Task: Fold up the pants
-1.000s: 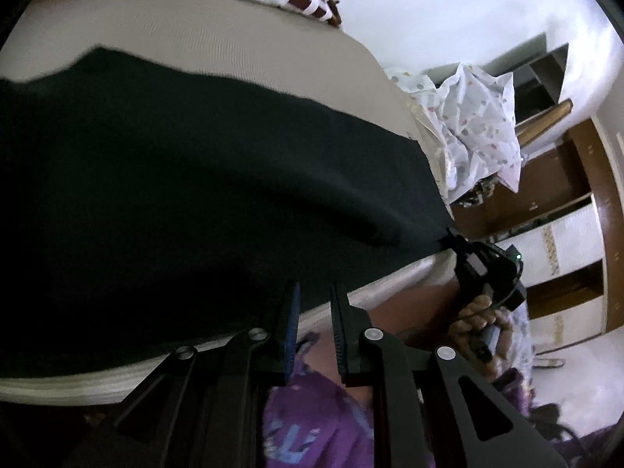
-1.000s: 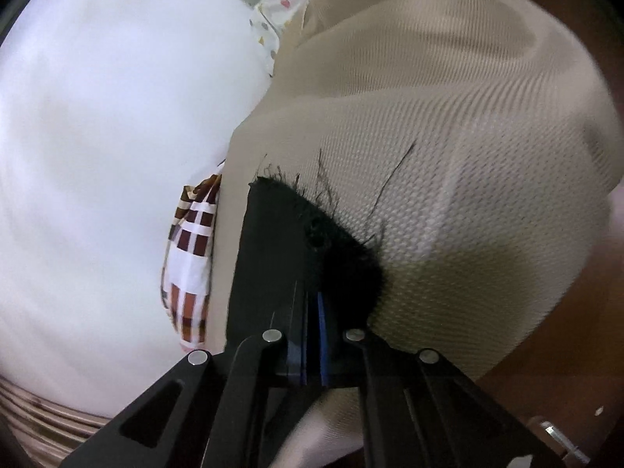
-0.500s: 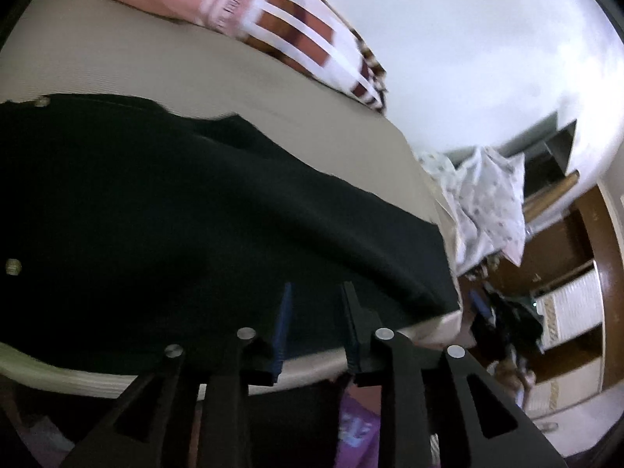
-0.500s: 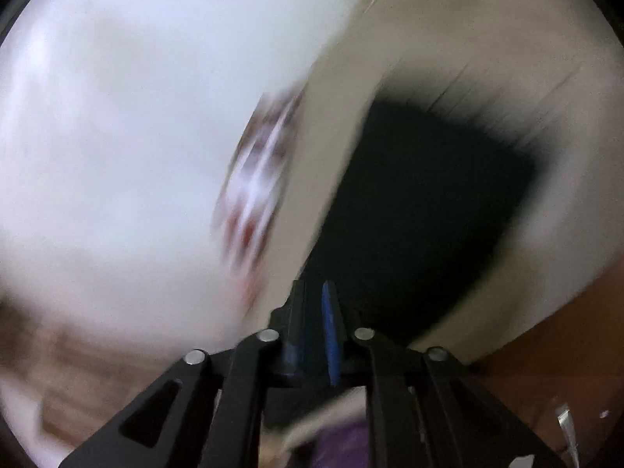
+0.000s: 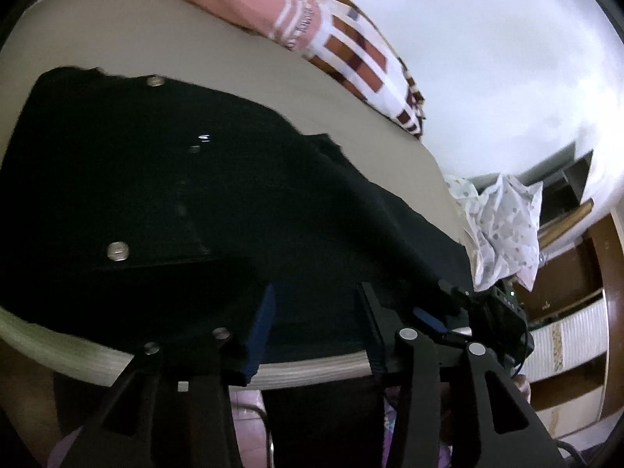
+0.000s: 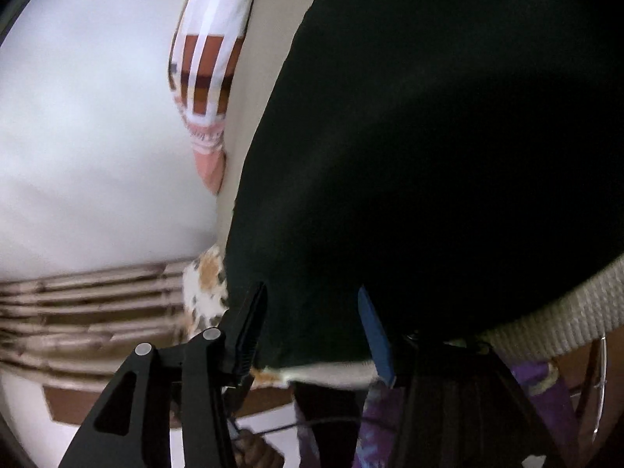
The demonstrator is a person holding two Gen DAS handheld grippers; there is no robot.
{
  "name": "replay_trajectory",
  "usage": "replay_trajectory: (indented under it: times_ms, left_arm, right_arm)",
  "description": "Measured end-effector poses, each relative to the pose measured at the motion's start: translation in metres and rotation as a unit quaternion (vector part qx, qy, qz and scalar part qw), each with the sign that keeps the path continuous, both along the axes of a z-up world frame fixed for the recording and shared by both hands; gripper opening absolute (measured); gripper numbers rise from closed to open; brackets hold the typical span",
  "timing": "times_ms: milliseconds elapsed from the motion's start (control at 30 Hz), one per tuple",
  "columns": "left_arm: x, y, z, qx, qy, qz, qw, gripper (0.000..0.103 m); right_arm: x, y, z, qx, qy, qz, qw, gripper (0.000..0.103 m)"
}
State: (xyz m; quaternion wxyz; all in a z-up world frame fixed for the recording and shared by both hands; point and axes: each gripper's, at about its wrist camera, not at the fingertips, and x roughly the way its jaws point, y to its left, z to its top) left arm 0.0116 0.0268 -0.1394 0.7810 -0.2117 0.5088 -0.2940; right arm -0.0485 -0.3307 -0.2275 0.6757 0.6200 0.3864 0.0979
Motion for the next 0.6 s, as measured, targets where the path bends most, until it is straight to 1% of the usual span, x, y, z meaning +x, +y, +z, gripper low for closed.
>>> replay_trajectory:
  times_ms: [67, 100, 133, 233, 267, 300, 333, 367, 433, 500, 533, 600]
  left_arm:
    - [0.003, 0.010, -0.002, 0.004, 0.015, 0.014, 0.9998, 0.046]
    - [0.005, 0.019, -0.003, 0.000, 0.024, 0.026, 0.9994, 0.046]
    - [0.005, 0.027, -0.003, -0.004, 0.030, 0.036, 0.9989, 0.047]
    - [0.005, 0.062, 0.000, -0.007, 0.043, 0.086, 0.9953, 0.048]
    - [0.004, 0.083, 0.001, -0.009, 0.047, 0.115, 0.9922, 0.048]
    - [0.003, 0.095, 0.003, -0.010, 0.048, 0.130, 0.9902, 0.048]
    - [0.002, 0.119, 0.005, -0.011, 0.050, 0.164, 0.9852, 0.048]
    - [0.001, 0.135, 0.006, -0.009, 0.052, 0.185, 0.9814, 0.048]
    - [-0.001, 0.172, 0.007, 0.015, 0.059, 0.225, 0.9724, 0.048]
    - [-0.003, 0.198, 0.006, 0.023, 0.067, 0.246, 0.9667, 0.048]
    - [-0.003, 0.207, 0.002, 0.023, 0.072, 0.249, 0.9654, 0.048]
    - [-0.002, 0.216, -0.006, 0.025, 0.097, 0.241, 0.9652, 0.048]
  right_arm:
    - [0.007, 0.002, 0.001, 0.001, 0.006, -0.010, 1.000, 0.051]
    - [0.010, 0.005, 0.002, -0.004, 0.007, -0.016, 1.000, 0.052]
    - [0.012, 0.008, 0.005, -0.015, 0.005, -0.022, 1.000, 0.054]
    - [0.020, 0.018, 0.009, -0.043, -0.006, -0.042, 0.998, 0.055]
    - [0.023, 0.019, 0.009, -0.052, -0.011, -0.044, 0.998, 0.046]
    - [0.026, 0.022, 0.010, -0.065, -0.015, -0.040, 0.997, 0.032]
    - [0.034, 0.027, 0.009, -0.081, -0.012, -0.020, 0.996, 0.007]
    - [0.035, 0.028, 0.007, -0.085, -0.008, -0.009, 0.996, 0.008]
    - [0.030, 0.026, 0.004, -0.074, -0.016, -0.014, 0.997, 0.007]
    - [0.025, 0.026, 0.009, -0.075, -0.028, -0.010, 0.997, 0.007]
    - [0.023, 0.027, 0.014, -0.076, -0.035, -0.006, 0.996, 0.007]
    - [0.021, 0.032, 0.022, -0.084, -0.044, 0.006, 0.995, 0.007]
